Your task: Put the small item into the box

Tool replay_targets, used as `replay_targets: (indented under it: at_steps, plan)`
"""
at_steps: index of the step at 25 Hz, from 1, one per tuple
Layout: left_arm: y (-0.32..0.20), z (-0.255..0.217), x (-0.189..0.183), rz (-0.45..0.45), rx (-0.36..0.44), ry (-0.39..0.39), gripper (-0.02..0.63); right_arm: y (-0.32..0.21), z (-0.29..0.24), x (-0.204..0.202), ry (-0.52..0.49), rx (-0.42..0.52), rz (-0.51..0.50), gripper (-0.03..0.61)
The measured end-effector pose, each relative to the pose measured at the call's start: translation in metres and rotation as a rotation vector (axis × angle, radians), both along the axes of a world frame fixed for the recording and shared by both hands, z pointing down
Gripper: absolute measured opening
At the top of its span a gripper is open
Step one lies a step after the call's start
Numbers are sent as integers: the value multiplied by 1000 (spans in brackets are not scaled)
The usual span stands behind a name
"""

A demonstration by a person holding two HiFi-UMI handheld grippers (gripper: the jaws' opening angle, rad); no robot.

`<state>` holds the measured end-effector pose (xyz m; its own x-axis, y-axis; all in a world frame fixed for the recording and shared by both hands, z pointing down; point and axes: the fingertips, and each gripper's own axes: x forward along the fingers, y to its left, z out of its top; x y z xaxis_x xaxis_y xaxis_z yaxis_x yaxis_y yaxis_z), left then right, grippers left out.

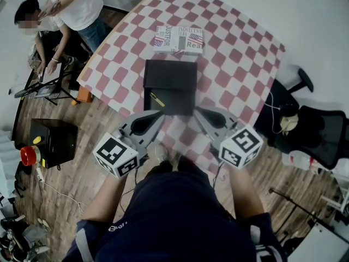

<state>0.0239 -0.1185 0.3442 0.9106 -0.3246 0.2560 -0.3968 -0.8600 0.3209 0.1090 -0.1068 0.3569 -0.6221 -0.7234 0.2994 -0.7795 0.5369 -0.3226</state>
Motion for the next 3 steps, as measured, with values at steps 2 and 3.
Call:
replay_targets:
  at_steps: [2,3]
  plan:
    - [2,0,-1,-4,-5,0,35,2,0,0,0,0,2,17]
    - [3,0,-2,-6,-9,0,35,3,0,0,0,0,3,17]
